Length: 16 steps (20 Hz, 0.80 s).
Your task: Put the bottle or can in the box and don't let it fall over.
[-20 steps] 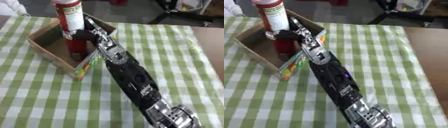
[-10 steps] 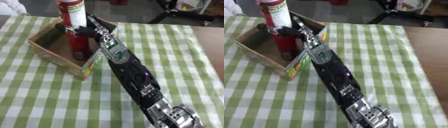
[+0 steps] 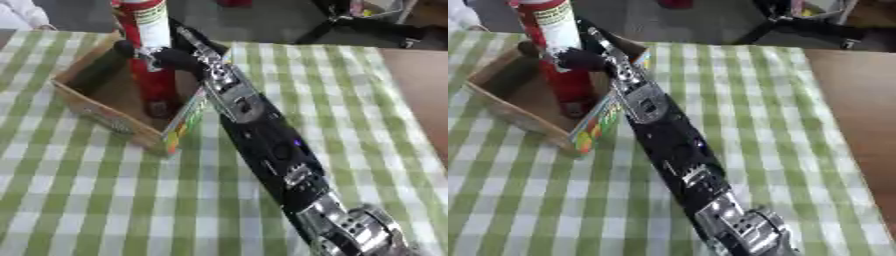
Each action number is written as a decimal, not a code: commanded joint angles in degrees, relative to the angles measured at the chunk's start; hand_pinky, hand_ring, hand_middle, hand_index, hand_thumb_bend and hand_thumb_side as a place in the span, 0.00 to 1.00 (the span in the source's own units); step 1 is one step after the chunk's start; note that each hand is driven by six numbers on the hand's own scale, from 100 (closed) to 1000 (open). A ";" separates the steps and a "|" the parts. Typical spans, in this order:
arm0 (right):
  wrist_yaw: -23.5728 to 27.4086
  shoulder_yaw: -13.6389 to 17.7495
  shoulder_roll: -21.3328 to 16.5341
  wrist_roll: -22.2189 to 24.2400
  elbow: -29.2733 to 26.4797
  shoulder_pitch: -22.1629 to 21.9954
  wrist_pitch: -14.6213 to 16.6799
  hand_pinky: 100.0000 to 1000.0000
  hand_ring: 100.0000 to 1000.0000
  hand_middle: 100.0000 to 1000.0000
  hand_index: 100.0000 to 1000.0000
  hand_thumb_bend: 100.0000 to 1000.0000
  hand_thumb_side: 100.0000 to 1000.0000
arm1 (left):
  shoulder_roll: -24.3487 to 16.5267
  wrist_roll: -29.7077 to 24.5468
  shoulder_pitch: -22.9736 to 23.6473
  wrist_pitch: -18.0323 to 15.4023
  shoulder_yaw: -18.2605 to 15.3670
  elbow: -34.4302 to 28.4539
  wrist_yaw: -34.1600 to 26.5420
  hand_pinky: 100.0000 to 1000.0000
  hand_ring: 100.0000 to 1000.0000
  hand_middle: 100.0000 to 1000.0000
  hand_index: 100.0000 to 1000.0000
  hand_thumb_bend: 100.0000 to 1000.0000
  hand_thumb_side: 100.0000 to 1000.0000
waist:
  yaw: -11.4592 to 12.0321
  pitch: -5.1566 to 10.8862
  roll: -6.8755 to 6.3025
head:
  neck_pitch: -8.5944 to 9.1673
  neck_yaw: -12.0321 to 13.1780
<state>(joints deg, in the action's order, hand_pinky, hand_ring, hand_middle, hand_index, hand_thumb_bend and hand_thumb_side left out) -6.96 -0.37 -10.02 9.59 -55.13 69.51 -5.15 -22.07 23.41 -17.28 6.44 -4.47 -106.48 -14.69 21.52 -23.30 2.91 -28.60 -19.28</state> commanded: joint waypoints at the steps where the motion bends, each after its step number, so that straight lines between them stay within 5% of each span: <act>1: 0.65 0.14 -1.25 1.71 -2.30 1.22 -0.26 1.00 1.00 1.00 1.00 0.68 0.31 | -0.89 -0.25 0.13 -0.09 -0.59 -0.68 0.12 0.86 0.87 0.74 0.76 0.53 0.67 | -0.15 1.96 -0.79 | -0.34 0.31; 16: 4.19 -0.60 -4.02 2.96 -4.98 0.21 -2.29 1.00 1.00 1.00 0.98 0.67 0.27 | -1.23 0.06 2.24 -0.17 -1.05 -0.20 0.28 0.86 0.87 0.74 0.76 0.53 0.67 | -3.01 4.59 -1.90 | -2.82 1.99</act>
<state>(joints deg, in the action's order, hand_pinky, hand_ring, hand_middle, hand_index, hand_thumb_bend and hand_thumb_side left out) -3.37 -0.80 -12.64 12.46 -58.54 68.72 -7.23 -22.08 23.42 -14.89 6.41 -4.70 -106.18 -14.63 18.33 -20.13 1.45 -31.19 -17.59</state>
